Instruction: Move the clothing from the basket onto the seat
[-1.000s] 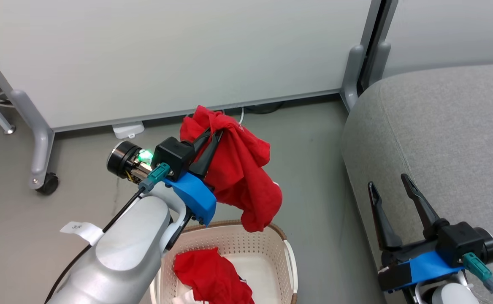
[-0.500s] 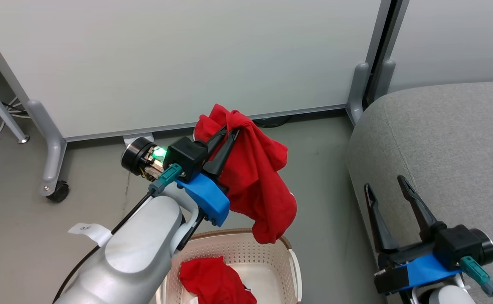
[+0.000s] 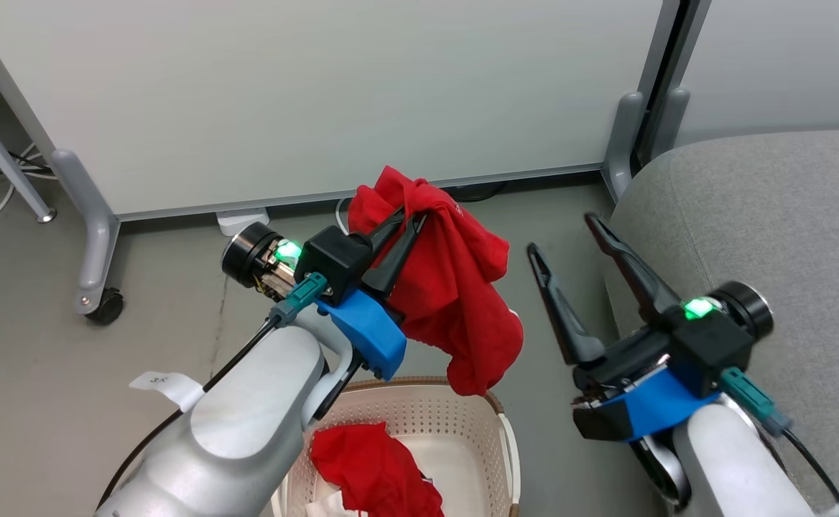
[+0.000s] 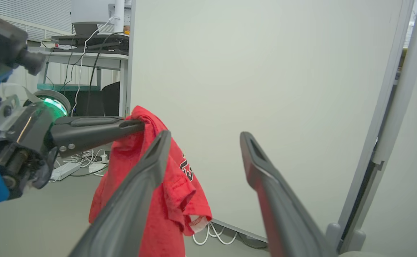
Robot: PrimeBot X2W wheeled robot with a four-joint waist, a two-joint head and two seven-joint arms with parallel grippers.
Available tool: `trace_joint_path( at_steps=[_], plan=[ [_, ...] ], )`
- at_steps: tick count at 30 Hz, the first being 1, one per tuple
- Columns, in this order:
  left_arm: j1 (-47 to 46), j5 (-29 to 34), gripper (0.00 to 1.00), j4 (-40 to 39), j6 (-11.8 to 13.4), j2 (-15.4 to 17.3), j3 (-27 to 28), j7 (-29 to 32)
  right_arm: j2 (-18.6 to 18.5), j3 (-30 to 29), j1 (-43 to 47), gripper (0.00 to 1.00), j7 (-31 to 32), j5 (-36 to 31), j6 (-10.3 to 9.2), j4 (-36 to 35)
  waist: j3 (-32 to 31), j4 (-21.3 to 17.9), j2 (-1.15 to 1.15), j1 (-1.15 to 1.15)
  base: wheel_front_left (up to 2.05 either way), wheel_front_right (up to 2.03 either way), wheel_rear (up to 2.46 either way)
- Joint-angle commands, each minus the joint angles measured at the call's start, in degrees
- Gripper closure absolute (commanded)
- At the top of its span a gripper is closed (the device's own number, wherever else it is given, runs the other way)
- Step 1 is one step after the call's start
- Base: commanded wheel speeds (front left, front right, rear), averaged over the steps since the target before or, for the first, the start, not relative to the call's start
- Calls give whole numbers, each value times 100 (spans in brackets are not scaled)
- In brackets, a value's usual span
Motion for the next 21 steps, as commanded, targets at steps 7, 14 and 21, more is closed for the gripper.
trace_joint_path(
  at_steps=[7, 14, 21],
  plan=[
    [-206, 40, 100, -35, 28, -66, -29, -40, 11, 644, -871, 0, -2, -95, 3, 668, 91, 81, -1, 0, 0, 0, 0],
    [-290, 89, 100, -52, 31, -152, -90, -54, 121, 903, -1386, 0, -1, -285, 3, 1670, 152, 176, -1, 0, 0, 0, 0],
    [-338, 107, 100, -79, 42, -210, -123, -70, 270, 945, -1634, 0, -2, -344, 3, 2452, 192, 238, -1, 0, 0, 0, 0]
  ],
)
